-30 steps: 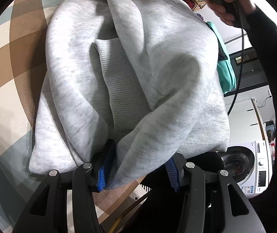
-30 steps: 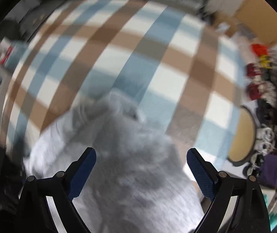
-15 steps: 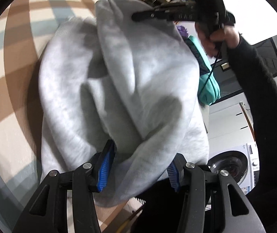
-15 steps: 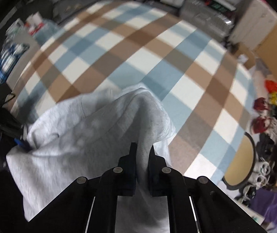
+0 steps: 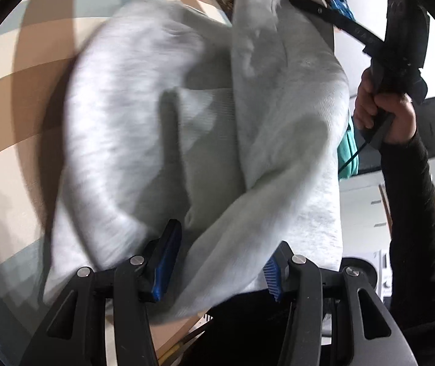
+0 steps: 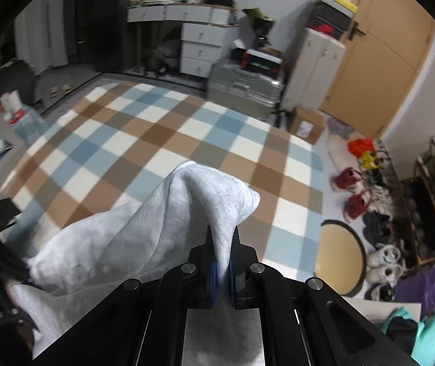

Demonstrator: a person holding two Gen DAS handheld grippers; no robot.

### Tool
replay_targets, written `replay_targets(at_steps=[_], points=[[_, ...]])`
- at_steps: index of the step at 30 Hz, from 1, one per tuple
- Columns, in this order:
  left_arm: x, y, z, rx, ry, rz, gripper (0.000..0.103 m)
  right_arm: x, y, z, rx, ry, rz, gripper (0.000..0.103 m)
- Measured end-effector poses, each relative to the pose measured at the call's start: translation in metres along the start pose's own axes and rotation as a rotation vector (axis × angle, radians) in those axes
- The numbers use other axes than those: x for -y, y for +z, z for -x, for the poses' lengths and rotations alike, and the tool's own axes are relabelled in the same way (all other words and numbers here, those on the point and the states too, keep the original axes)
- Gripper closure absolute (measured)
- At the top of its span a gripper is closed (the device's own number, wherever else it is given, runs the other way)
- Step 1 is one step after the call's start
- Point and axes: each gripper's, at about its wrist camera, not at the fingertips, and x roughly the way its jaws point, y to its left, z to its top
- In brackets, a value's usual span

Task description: Fold large clothes

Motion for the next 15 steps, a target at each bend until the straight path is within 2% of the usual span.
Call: replay_targets(at_steps=[3, 8, 11, 12, 15], points=[[-0.016, -0.001, 0.011, 0.007, -0.014, 0.044, 0.069, 0.002, 0.006, -0.017, 0.002, -0.012, -0.061, 0.098], [-0.039, 0.000, 0.014, -0.011, -0.057, 0.103, 0.073, -0.007, 0.023, -0.054, -0.051, 0.019, -0.103, 0.098], [-0.049, 0.002, 0.017, -0.023, -0.088, 0.134, 0.076, -0.017, 0.033, -0.087, -0.173, 0.005, -0.117, 0.097], [-0.050, 0.000, 0.019, -0.024, -0.094, 0.140, 0.077, -0.023, 0.035, -0.101, -0.243, -0.003, -0.097, 0.096], [-0.054, 0.002, 0.022, -0.027, -0.103, 0.152, 0.078, -0.036, 0.027, -0.132, -0.377, -0.069, -0.023, 0.090]])
